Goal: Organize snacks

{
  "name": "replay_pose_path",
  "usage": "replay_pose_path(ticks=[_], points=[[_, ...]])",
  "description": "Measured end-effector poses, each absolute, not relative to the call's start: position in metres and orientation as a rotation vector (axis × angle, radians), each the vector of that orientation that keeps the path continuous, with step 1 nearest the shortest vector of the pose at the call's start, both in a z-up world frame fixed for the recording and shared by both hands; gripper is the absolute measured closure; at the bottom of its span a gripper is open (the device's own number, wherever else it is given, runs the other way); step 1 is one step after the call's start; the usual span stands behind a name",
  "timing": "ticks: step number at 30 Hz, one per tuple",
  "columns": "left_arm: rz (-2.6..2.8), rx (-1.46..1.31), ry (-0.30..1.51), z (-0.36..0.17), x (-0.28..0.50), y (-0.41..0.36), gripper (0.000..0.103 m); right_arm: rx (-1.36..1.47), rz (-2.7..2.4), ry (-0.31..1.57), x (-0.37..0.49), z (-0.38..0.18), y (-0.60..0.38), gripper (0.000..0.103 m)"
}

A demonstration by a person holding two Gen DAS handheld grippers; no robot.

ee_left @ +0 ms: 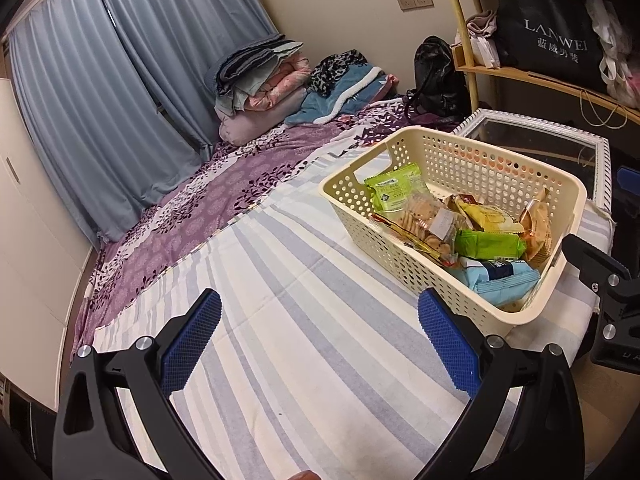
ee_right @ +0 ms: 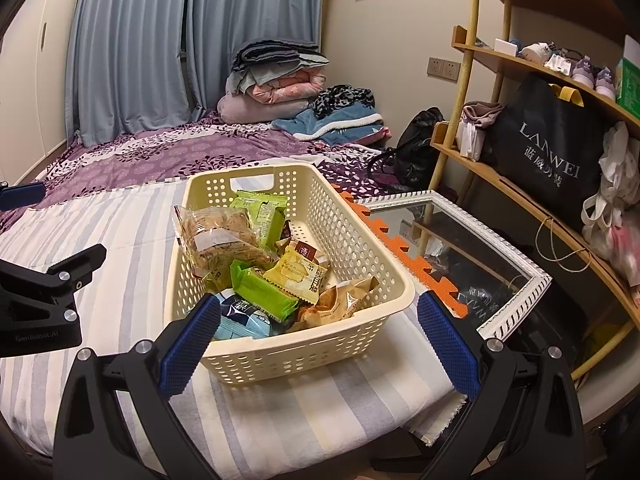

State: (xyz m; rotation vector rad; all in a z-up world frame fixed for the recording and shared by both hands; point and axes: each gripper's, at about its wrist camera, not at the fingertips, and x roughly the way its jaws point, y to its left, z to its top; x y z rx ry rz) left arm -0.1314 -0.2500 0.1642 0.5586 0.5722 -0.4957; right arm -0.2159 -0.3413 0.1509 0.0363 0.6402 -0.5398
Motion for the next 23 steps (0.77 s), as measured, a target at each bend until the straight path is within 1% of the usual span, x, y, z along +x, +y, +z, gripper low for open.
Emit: replay_pose_path(ticks=[8,14,19,23], points=[[-0.569,0.532,0.62,0.159,-0.129,-0.254,0.003,0.046,-0.548,0.653,-0.216,0.144,-0.346,0.005],[-0.571,0.561,0.574,0.158,-0.137,-0.258,0.003,0.05,-0.564,0.667,-0.215,0.139,-0.349,0.005],[-0.584,0.536,0.671,0.148,-0.124,-0.253,0.003,0.054,-0.536,0.681,-0.209,0.136,-0.343,0.005],[-0.558,0.471,0.748,0.135,-0.108,-0.229,0.003,0.061,-0.502,0.683,-0.203,0.137,-0.334,0.005]])
